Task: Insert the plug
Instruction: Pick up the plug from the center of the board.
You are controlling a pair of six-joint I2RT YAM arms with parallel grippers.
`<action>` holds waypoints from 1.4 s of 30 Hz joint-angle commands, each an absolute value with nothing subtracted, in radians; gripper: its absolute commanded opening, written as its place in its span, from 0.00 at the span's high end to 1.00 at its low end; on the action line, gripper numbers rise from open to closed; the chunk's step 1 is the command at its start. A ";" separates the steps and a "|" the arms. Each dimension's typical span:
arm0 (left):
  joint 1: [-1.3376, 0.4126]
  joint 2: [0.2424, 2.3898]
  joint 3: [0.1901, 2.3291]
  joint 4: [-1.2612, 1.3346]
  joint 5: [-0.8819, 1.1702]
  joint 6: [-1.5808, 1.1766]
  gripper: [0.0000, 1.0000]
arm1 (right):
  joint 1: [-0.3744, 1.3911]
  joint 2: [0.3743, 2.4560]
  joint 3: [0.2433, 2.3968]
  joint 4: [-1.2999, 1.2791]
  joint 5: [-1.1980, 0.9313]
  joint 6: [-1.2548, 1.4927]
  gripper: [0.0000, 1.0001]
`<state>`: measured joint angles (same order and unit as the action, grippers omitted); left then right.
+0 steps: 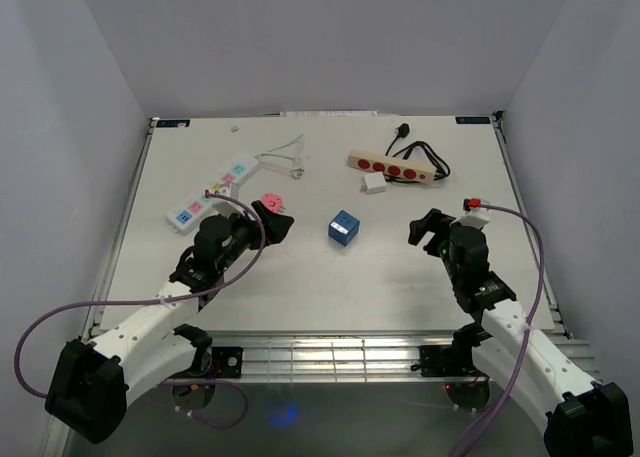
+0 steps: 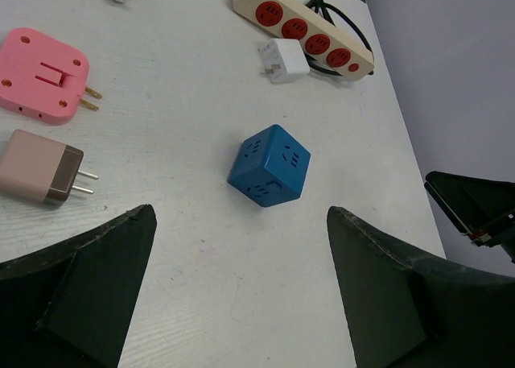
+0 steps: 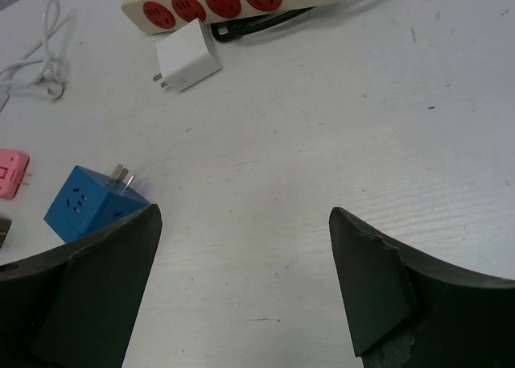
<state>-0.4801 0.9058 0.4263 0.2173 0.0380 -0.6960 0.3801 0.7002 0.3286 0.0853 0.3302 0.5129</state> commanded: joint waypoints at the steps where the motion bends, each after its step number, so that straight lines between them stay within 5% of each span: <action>1: -0.482 0.931 0.466 0.222 0.066 -0.673 0.02 | 0.380 0.698 0.341 0.129 0.334 0.514 0.10; 27: -0.615 0.999 0.429 0.416 0.068 -0.589 0.02 | 0.166 1.469 0.871 0.129 0.245 1.109 0.10; 32: -0.624 1.022 0.439 0.416 0.063 -0.597 0.02 | 0.163 1.583 1.057 0.031 0.305 1.025 0.10; 42: -0.643 1.063 0.462 0.416 0.052 -0.594 0.02 | 0.163 1.840 1.391 -0.107 0.339 0.439 0.10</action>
<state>-0.6334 1.0599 0.4244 0.3977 0.0643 -0.6018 0.1642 1.7939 1.3106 -0.0639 0.3107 0.6811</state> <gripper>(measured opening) 0.979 0.900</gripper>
